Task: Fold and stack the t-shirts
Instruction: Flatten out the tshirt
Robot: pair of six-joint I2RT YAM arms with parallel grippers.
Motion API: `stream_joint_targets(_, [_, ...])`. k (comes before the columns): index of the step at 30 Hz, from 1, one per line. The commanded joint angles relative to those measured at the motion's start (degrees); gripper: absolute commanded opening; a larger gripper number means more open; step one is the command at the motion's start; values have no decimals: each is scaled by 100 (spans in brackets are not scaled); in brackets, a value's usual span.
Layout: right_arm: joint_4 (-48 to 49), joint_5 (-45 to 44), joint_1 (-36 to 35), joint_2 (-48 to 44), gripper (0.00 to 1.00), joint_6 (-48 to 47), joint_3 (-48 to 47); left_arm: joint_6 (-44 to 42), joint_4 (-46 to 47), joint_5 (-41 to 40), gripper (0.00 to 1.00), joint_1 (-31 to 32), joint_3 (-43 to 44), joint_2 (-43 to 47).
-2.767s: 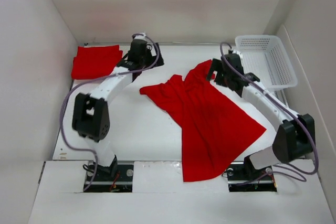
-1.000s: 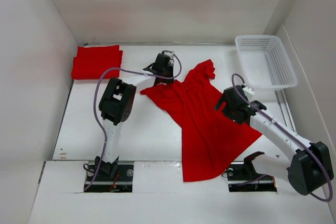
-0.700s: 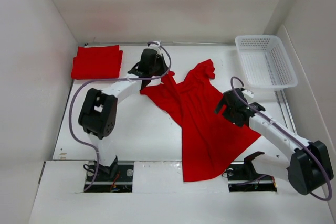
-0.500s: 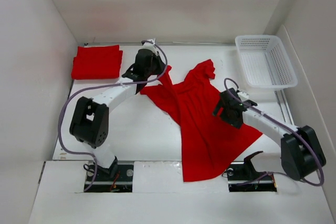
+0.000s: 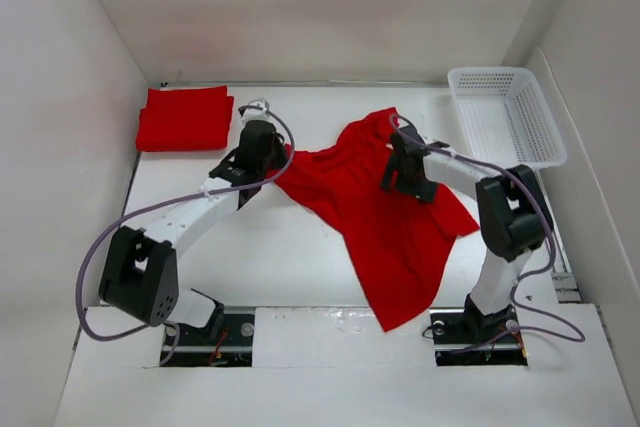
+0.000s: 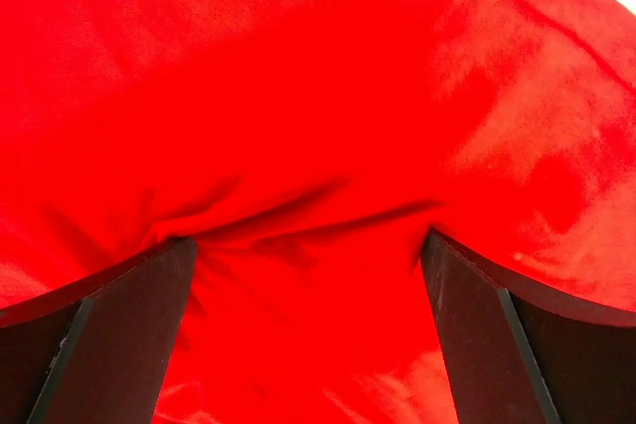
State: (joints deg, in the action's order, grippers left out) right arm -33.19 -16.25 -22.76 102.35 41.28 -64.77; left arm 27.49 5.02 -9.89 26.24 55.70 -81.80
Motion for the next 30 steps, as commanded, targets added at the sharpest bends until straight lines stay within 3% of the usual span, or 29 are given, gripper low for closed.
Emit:
stream_joint_targets(1, [129,437,158,513,100,-523,-886,345,-404,-487,0,-5,-173,594])
stream_joint_targets(6, [-240,825,290,2006,100,-1270,-2835,827,-1036,-734,0,-5,-454,946])
stream_joint_targets(12, [-777,1141,404,3798,100,-2078,-6114,1215,-1336,-452,0,-5,-771,1377])
stream_joint_targets(15, [-846,1527,404,4021,100,-2290,-7109,1294,-1389,-294,0,-5,-946,1614])
stream_joint_targets(17, [-637,1589,404,3645,100,-2439,-6997,1294,-1320,-241,0,57,-1009,1815])
stream_joint_targets(23, [611,1212,334,1142,100,-2431,-4495,1242,-1144,-137,0,233,-1140,2238])
stream_joint_targets(30, [279,395,334,-1153,100,-1722,-1375,1119,-1021,135,0,233,-1307,2370])
